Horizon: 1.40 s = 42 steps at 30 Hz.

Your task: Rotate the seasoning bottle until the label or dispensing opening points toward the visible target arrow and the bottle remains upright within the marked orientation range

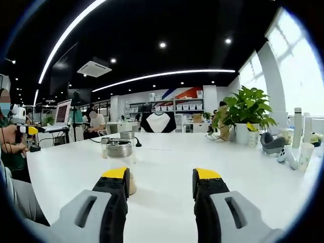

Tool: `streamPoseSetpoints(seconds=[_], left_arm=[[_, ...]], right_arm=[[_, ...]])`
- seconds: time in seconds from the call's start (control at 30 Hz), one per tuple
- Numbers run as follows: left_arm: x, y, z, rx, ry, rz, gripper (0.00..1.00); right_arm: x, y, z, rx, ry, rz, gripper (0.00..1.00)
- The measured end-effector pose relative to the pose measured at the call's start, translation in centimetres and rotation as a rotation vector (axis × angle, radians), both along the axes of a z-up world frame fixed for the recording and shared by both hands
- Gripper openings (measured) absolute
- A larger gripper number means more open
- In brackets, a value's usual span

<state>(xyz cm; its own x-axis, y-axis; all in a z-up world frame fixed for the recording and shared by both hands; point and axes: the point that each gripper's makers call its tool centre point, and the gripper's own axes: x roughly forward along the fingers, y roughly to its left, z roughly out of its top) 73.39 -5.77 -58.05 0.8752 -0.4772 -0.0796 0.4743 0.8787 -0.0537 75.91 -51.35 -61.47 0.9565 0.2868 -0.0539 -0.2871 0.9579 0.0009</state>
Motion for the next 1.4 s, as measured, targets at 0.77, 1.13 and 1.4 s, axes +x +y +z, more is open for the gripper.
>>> streamPoseSetpoints(seconds=[0.77,1.13,1.4], left_arm=[[2.0,-0.8,0.3,-0.036,-0.003,0.018,0.78],[4.1,-4.0,1.9,-0.014,-0.036,-0.062,0.78],[5.9,-6.5,3.4,0.036,-0.071,-0.141,0.85]], right_arm=[[-0.9,1.5,-0.2,-0.024,0.021,0.046,0.48],[-1.2,2.2,0.2,-0.021,0.022,0.071,0.46],[-1.5,3.1,0.2,-0.023,0.024,0.097,0.46]])
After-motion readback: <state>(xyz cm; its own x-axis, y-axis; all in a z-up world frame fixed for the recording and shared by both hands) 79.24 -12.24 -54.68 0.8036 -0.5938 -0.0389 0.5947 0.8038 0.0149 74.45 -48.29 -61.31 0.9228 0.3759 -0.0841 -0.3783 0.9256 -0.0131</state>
